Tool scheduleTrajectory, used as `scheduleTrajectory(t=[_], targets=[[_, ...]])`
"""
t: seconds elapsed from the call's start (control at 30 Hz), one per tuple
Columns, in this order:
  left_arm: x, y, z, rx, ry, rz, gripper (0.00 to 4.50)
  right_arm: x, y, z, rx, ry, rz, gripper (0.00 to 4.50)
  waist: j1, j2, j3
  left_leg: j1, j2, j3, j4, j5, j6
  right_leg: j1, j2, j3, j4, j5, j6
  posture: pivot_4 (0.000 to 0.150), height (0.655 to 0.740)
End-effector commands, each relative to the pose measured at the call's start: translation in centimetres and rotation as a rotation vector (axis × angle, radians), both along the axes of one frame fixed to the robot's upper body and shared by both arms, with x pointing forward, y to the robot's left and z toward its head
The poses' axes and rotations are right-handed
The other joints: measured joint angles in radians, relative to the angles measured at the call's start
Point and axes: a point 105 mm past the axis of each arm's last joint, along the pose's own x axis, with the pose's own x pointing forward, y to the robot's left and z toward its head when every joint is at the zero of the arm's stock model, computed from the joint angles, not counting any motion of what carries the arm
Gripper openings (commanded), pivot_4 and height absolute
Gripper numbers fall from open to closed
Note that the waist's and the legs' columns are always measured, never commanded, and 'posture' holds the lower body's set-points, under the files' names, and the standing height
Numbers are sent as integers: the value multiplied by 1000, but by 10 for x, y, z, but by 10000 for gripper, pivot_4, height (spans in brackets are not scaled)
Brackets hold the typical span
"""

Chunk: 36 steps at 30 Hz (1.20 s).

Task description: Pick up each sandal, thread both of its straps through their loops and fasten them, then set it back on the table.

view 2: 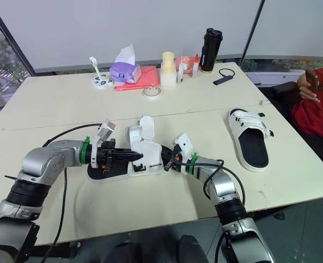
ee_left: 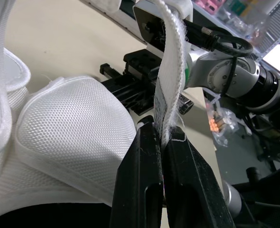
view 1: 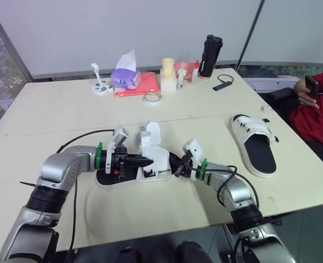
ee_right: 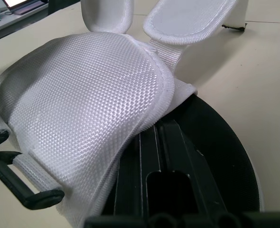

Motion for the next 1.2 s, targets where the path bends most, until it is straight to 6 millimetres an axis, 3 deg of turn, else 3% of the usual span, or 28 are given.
scheduleTrajectory(t=[0.03,0.47,1.2], targets=[[-1,-4,4,16,-43,-36,1159,-5,1,-26,-57,88,-11,0,0,0,0,0,0,0,0,0,0,0,0,0,0,0,0,1500,7400],[-8,-11,-10,36,-63,-59,1159,-5,1,-26,-56,90,-14,0,0,0,0,0,0,0,0,0,0,0,0,0,0,0,0,1500,7400],[-26,5,-12,67,-59,-91,1159,-6,2,-27,-52,96,-12,0,0,0,0,0,1,0,-2,0,0,-1,1,0,-1,-1,-2,1500,7400]])
